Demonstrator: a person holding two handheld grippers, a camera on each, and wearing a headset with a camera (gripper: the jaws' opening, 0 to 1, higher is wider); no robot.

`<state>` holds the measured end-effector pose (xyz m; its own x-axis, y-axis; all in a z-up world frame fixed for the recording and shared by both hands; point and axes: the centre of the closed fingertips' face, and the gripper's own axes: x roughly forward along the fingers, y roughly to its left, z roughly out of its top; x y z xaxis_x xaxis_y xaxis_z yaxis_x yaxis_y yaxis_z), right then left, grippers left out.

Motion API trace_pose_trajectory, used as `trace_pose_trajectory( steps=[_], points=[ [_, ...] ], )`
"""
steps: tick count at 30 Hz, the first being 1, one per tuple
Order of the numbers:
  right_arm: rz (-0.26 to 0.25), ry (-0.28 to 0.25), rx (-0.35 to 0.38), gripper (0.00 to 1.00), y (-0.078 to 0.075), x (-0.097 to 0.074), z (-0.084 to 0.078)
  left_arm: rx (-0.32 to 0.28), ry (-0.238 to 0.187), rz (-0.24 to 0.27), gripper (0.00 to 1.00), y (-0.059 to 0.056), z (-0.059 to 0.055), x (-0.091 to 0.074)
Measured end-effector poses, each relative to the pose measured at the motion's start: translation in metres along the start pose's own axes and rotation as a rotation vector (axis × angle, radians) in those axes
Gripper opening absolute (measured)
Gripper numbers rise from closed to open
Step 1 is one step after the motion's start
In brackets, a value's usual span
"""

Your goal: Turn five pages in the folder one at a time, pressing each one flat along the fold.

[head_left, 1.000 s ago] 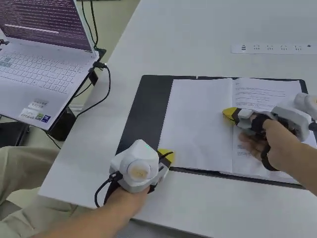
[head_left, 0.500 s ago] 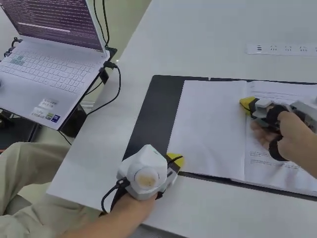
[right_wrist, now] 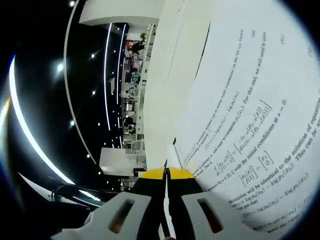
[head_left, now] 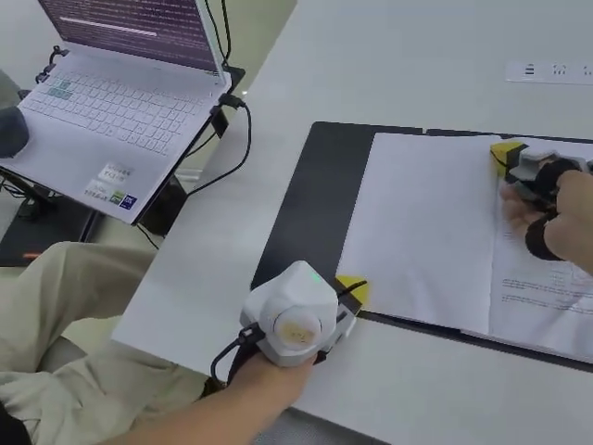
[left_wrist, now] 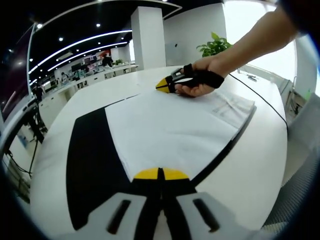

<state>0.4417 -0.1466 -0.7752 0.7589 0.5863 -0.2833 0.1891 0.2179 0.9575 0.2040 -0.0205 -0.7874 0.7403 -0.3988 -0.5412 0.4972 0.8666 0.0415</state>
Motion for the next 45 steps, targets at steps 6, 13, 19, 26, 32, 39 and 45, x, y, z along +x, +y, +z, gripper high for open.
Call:
trace_pose_trajectory(
  steps=[6,13,19,26,32,39,45],
  points=[
    [-0.007,-0.026,-0.022,0.00,0.006,0.018,0.009,-0.004,0.000,0.003,0.00,0.000,0.000,0.000],
    [-0.023,-0.058,-0.004,0.00,0.004,0.024,0.017,-0.002,0.004,0.002,0.00,0.002,-0.001,0.000],
    [-0.025,-0.017,-0.035,0.00,0.001,0.016,0.009,-0.006,0.002,-0.001,0.00,0.003,-0.001,0.001],
    [-0.009,0.077,-0.026,0.00,-0.002,-0.007,-0.015,-0.008,0.007,-0.003,0.00,0.002,0.000,0.001],
    [-0.011,0.141,-0.032,0.00,-0.008,-0.029,-0.032,-0.006,0.015,-0.003,0.00,0.002,-0.001,0.001],
    [-0.004,0.192,-0.031,0.00,-0.013,-0.052,-0.050,-0.001,0.022,0.003,0.00,0.001,-0.001,0.001],
    [-0.004,0.211,-0.033,0.00,-0.015,-0.066,-0.061,-0.003,0.025,0.005,0.00,0.001,-0.001,0.001]
  ],
)
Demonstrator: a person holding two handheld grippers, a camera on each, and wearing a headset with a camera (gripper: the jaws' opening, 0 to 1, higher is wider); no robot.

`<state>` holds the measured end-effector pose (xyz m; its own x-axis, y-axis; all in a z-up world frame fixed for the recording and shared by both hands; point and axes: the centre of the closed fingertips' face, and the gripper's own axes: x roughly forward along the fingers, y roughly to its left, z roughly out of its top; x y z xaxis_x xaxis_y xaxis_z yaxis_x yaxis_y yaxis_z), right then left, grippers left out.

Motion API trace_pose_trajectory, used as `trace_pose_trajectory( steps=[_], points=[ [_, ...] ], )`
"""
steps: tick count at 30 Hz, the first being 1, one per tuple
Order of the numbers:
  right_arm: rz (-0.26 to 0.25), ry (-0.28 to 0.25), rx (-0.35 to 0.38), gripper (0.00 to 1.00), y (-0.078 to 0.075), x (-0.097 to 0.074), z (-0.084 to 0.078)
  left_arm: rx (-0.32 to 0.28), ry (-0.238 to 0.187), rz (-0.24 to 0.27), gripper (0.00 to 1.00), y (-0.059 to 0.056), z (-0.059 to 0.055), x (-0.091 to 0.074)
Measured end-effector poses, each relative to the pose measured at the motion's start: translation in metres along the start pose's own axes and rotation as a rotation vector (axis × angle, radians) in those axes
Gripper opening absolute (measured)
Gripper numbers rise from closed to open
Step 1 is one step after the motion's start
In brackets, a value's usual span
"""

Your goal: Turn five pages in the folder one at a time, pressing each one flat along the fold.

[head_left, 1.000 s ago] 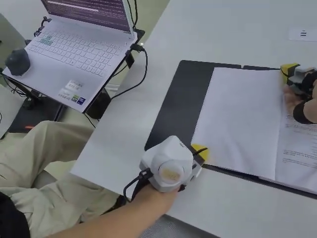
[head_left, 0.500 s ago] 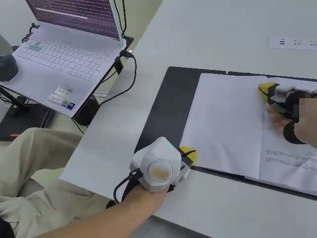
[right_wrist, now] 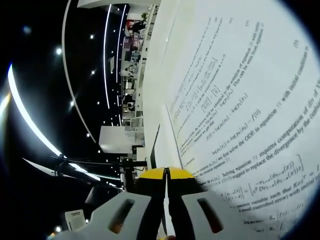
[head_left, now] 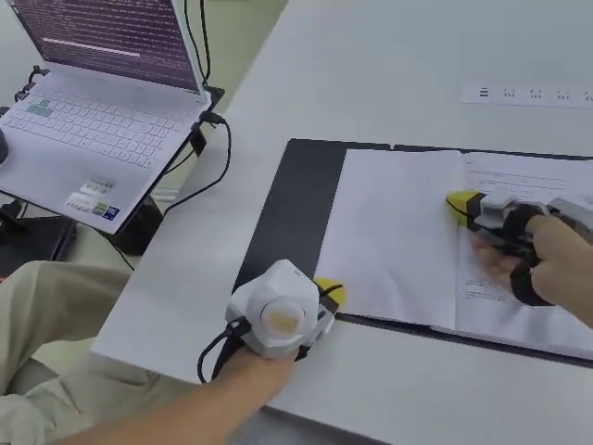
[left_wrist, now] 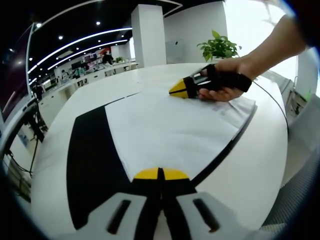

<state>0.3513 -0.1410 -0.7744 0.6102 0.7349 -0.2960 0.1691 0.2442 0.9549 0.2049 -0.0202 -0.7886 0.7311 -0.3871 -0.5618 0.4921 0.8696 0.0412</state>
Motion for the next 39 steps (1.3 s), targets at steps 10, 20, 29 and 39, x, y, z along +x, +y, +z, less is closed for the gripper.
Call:
trace_pose_trajectory(
  steps=[10,20,29,39],
  points=[
    [0.003,0.039,-0.003,0.00,-0.006,-0.014,-0.018,0.008,0.005,-0.001,0.00,-0.001,0.000,-0.001],
    [-0.002,0.073,-0.013,0.00,-0.014,-0.028,-0.037,0.007,0.008,0.001,0.00,-0.001,0.000,-0.001],
    [-0.015,0.119,-0.028,0.00,-0.018,-0.042,-0.061,0.009,0.009,0.001,0.00,-0.001,0.000,-0.001],
    [-0.023,0.183,-0.048,0.00,-0.024,-0.066,-0.095,0.004,0.004,0.005,0.00,-0.002,0.001,-0.001]
  ],
)
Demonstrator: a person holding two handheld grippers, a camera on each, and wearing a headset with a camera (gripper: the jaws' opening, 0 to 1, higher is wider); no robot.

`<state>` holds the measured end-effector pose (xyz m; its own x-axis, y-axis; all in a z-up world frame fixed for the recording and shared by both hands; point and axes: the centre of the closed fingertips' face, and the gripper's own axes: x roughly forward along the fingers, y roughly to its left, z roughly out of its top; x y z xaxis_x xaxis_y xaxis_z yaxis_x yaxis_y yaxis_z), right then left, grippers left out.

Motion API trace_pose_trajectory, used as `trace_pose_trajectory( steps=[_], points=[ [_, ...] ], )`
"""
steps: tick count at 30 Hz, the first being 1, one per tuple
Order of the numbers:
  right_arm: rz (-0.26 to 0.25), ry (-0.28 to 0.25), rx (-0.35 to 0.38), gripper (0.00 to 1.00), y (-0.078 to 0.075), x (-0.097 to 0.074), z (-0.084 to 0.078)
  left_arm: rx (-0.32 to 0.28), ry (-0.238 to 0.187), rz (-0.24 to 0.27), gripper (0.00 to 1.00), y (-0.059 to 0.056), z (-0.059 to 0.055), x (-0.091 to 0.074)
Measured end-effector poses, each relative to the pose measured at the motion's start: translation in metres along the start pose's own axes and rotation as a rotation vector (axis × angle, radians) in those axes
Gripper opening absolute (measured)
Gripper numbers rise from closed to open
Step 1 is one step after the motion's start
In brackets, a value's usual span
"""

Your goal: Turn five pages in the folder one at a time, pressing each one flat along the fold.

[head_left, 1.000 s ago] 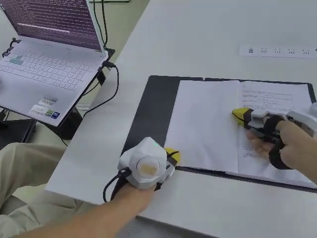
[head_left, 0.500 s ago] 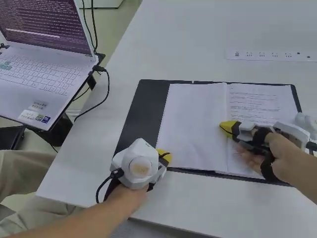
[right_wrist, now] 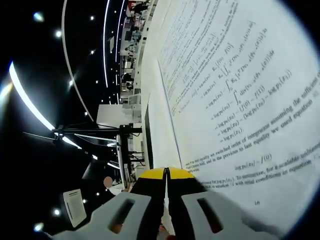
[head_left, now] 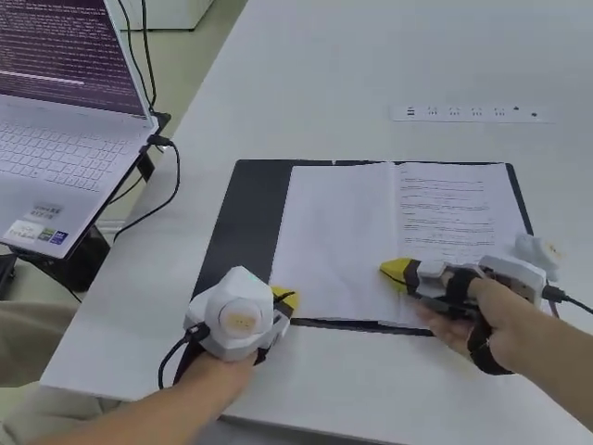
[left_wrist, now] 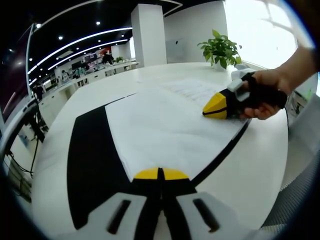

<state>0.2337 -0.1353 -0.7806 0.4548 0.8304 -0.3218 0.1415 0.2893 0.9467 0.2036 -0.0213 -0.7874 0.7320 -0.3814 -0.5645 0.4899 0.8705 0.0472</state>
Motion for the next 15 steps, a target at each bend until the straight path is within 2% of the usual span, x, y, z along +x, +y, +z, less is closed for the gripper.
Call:
trace_pose_trajectory(
  steps=[5,15],
  points=[
    [0.004,0.027,0.004,0.00,-0.004,-0.013,-0.023,-0.003,-0.005,0.003,0.00,0.000,0.000,0.001],
    [0.021,0.057,0.064,0.00,-0.011,-0.030,-0.053,0.000,-0.012,0.005,0.00,0.000,0.000,0.000]
  ],
)
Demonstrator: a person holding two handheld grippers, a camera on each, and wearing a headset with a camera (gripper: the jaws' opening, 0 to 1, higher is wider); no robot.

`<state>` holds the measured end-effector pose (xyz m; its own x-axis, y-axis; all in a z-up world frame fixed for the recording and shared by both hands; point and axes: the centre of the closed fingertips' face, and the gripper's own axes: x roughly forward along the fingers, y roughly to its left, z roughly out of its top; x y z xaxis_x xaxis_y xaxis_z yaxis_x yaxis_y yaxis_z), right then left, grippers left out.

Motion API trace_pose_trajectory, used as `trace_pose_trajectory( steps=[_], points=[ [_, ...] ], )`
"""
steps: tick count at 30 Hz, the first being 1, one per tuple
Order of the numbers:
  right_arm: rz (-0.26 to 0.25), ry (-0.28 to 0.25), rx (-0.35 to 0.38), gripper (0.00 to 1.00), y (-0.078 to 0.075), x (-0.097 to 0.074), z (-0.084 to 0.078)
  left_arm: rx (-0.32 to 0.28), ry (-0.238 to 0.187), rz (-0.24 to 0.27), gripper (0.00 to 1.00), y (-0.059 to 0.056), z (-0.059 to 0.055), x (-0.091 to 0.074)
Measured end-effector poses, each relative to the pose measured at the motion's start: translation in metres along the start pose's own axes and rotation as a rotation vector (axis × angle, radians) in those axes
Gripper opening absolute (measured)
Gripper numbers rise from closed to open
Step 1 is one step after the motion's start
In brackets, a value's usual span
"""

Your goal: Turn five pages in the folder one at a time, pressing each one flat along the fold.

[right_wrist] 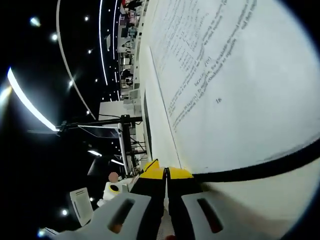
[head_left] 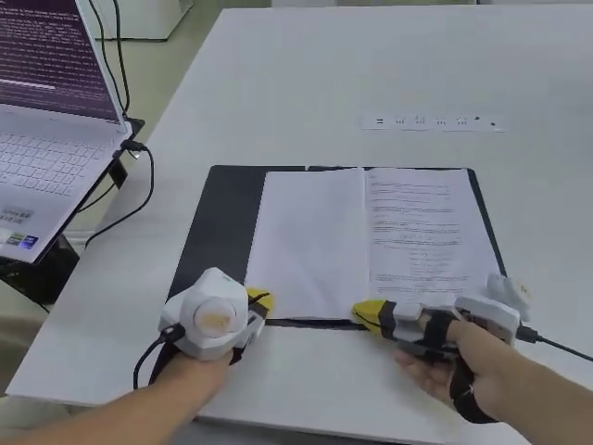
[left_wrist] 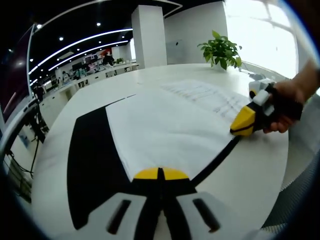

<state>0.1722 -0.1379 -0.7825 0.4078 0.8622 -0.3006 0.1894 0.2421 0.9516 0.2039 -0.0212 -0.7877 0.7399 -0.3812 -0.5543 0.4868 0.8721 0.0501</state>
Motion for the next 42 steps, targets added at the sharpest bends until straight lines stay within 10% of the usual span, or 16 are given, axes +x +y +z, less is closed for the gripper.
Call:
trace_pose_trajectory(
  steps=[5,12,15,20,27,32,39,42],
  points=[
    [-0.022,0.009,0.024,0.00,-0.008,-0.010,-0.015,0.006,0.004,0.000,0.00,0.000,0.000,0.000],
    [0.059,-0.017,-0.027,0.00,0.031,-0.027,-0.021,-0.077,0.031,0.020,0.00,0.002,0.000,0.000],
    [0.077,-0.060,-0.044,0.00,0.046,-0.042,-0.017,-0.133,0.094,0.003,0.02,-0.003,-0.002,-0.004],
    [0.006,-0.181,-0.194,0.00,0.057,-0.080,-0.007,-0.277,0.031,-0.013,0.14,-0.003,0.024,-0.028],
    [-0.090,-0.377,-0.418,0.00,0.069,-0.139,0.025,-0.244,-0.043,-0.053,0.23,-0.007,0.052,-0.068],
    [-0.186,-0.490,-0.578,0.25,0.081,-0.167,0.037,-0.295,-0.052,-0.033,0.36,-0.007,0.057,-0.086],
    [-0.384,-0.477,-0.822,0.78,0.073,-0.180,0.039,-0.268,-0.066,0.004,0.64,-0.012,0.058,-0.099],
    [-0.387,-0.465,-0.854,0.77,0.069,-0.184,0.036,-0.272,-0.045,-0.003,0.69,-0.012,0.054,-0.103]
  ],
)
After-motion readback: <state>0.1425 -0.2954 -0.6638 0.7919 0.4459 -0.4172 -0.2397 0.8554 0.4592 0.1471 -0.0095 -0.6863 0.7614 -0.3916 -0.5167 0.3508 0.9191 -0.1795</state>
